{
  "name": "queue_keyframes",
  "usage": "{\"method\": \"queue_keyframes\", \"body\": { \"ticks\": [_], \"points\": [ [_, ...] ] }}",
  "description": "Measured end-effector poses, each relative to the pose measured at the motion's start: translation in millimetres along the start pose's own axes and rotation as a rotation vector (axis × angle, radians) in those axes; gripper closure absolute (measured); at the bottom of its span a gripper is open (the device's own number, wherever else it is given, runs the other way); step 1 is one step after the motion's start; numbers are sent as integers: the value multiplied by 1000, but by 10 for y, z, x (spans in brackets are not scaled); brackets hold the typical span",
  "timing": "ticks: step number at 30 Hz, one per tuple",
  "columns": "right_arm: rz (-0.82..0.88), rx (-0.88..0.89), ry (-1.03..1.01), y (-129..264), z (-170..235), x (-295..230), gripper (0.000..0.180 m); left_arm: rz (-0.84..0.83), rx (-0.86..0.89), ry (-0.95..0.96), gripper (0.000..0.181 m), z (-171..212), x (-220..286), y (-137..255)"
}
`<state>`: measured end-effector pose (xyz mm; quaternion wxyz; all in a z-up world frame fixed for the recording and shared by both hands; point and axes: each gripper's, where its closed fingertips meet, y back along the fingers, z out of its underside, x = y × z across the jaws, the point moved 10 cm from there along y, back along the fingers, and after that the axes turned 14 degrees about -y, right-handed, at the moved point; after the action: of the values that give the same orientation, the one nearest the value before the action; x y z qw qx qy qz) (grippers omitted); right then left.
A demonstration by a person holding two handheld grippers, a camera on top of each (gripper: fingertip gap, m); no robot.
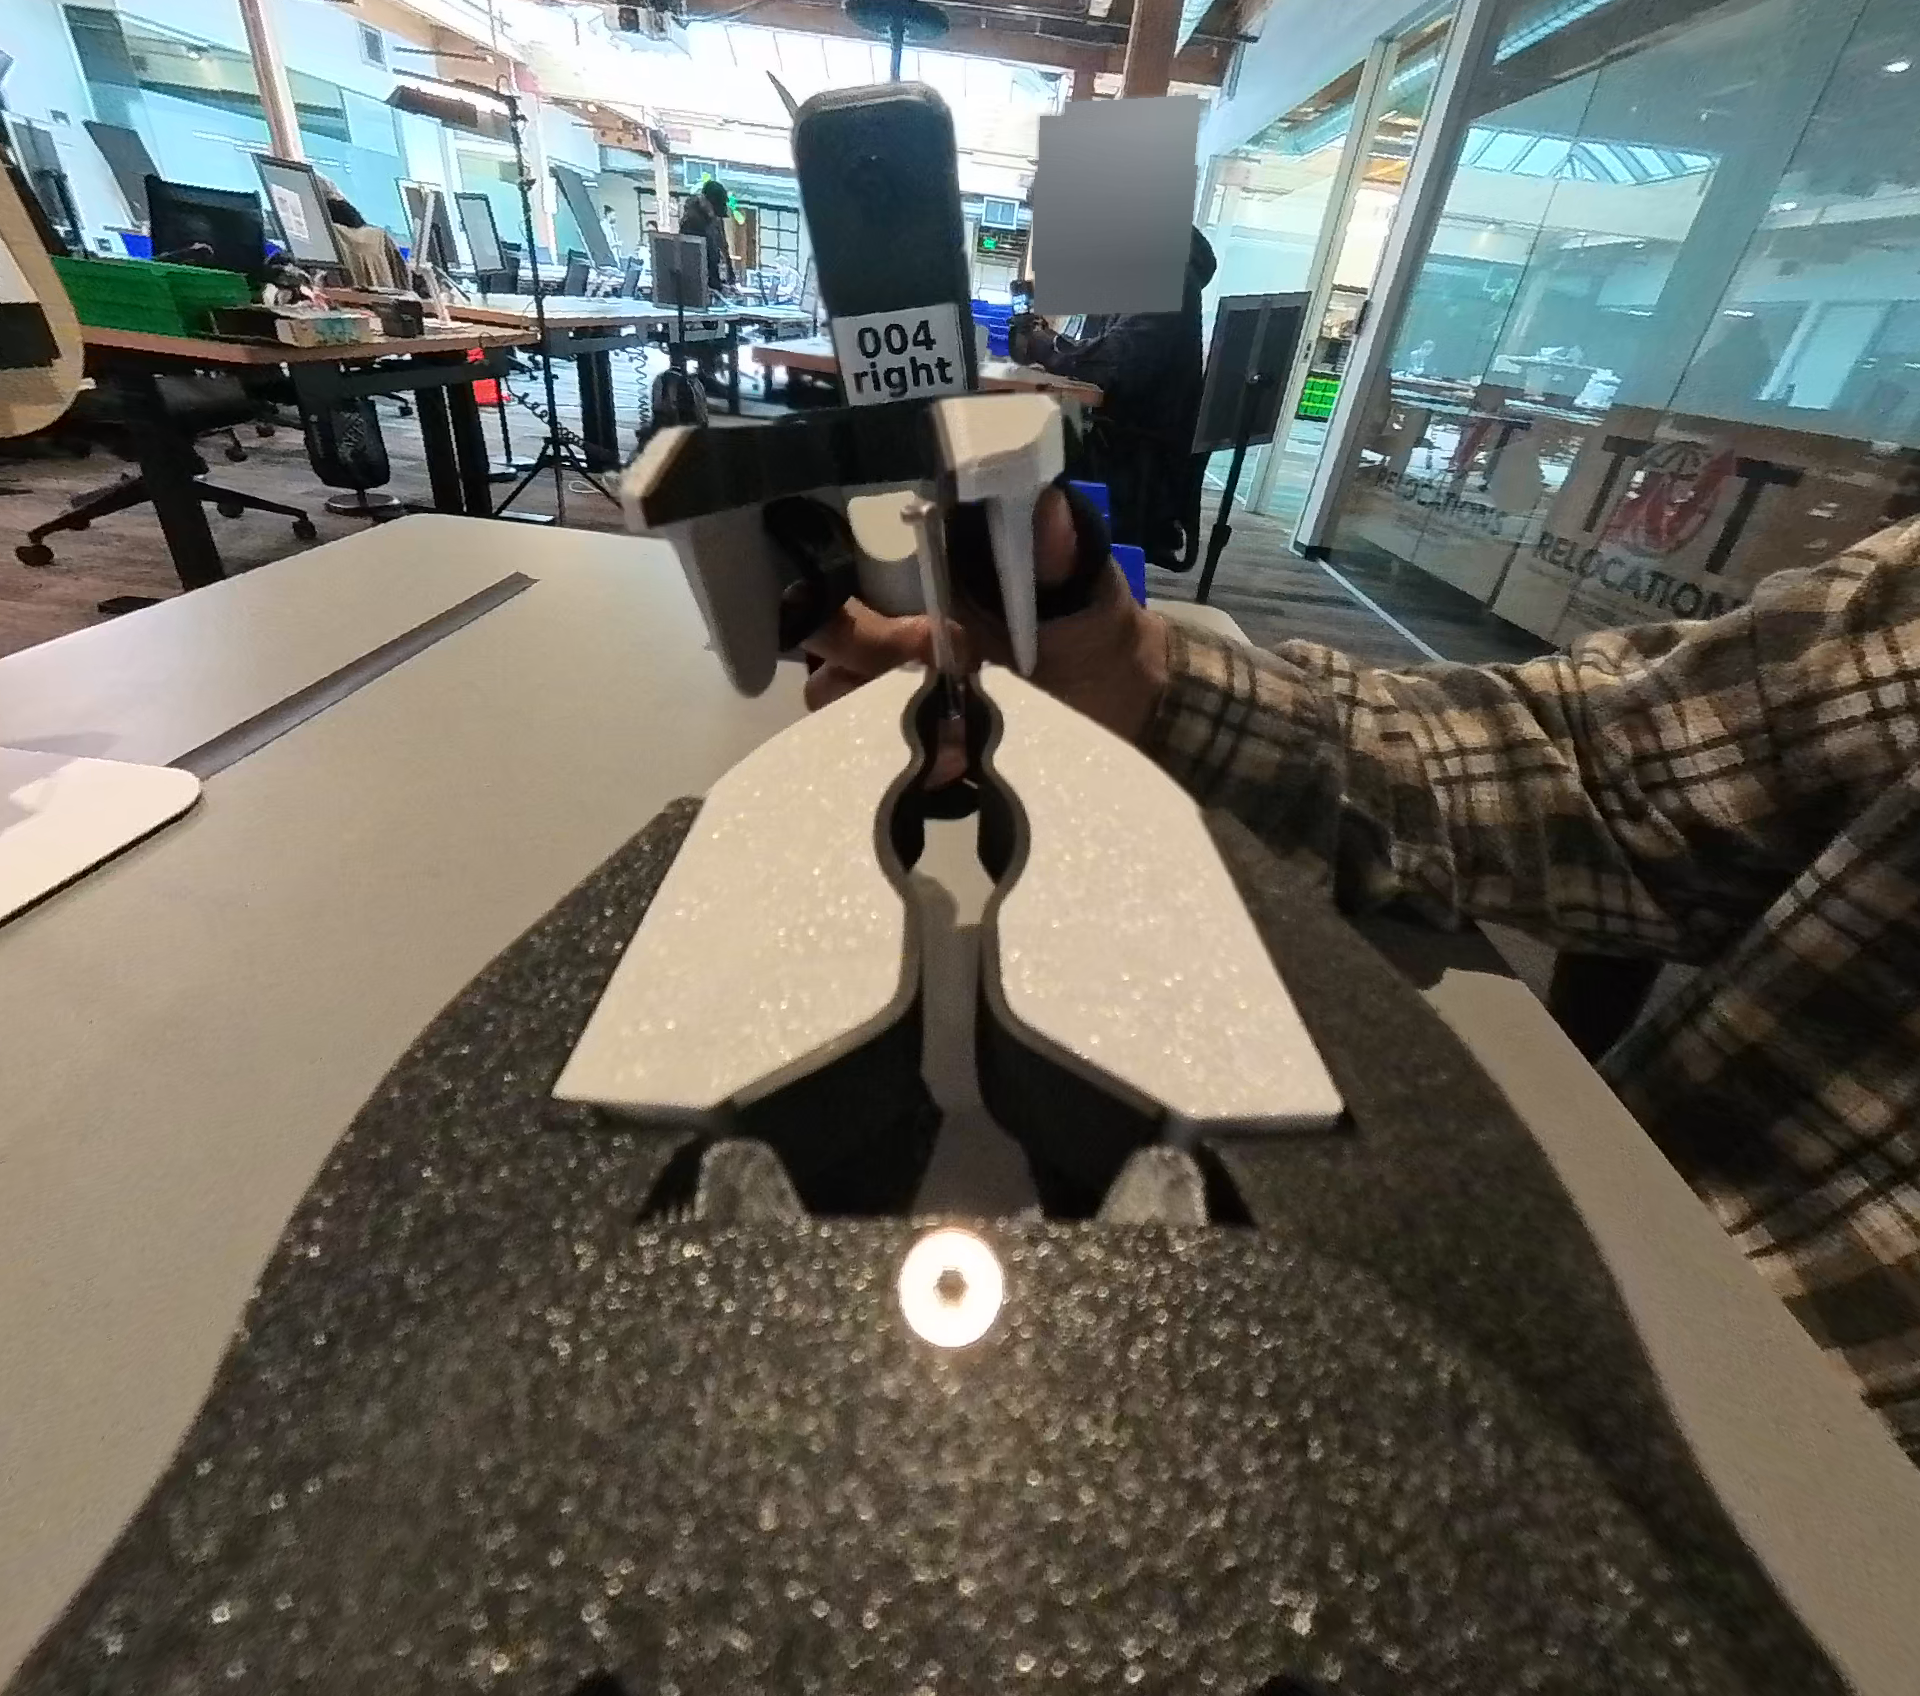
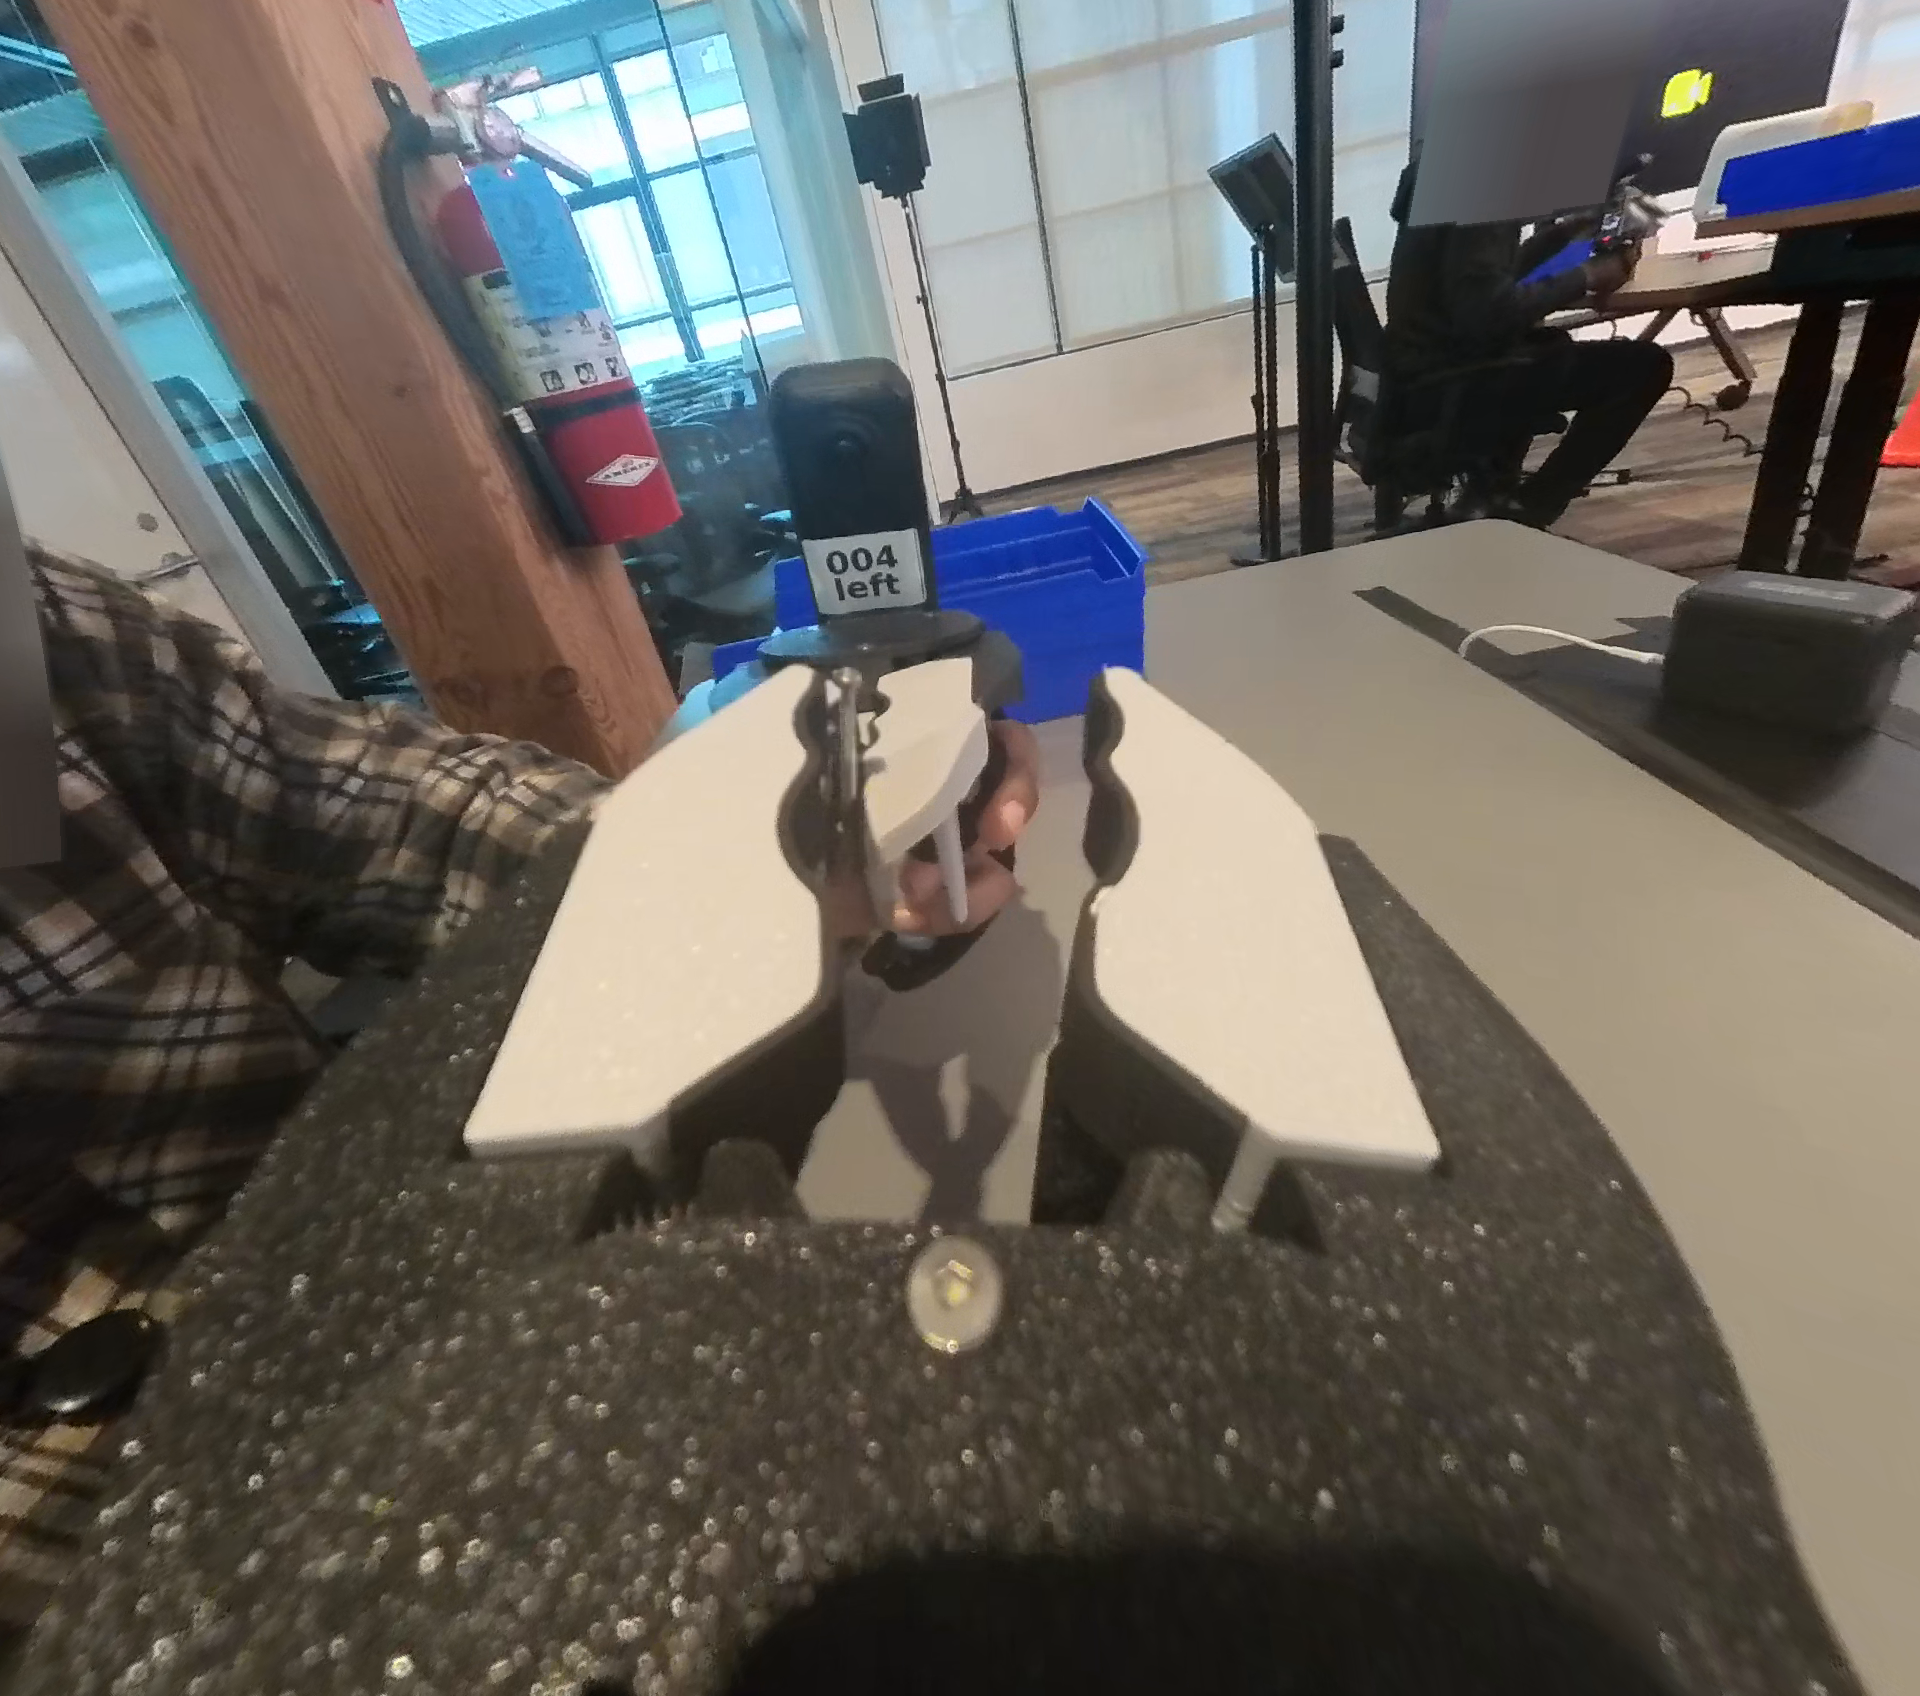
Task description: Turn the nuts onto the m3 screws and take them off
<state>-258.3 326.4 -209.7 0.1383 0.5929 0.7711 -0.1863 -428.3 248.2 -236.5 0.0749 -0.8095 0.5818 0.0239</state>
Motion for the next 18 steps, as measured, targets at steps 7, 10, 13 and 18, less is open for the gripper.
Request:
{"method": "queue_keyframes", "body": {
  "ticks": [7,10,13,18],
  "points": [
    [150,31,20,-33,-63,-191,139,-64,-28,-51,177,-53,-9,45],
    [256,59,17,-90,-10,-350,147,-83,-23,-46,177,-59,-24,67],
    [354,85,21,-151,48,-456,142,-89,-18,-40,177,-62,-27,74],
    [392,89,8,-244,80,-440,131,-75,-14,-55,177,-100,14,53]
  ]
}}
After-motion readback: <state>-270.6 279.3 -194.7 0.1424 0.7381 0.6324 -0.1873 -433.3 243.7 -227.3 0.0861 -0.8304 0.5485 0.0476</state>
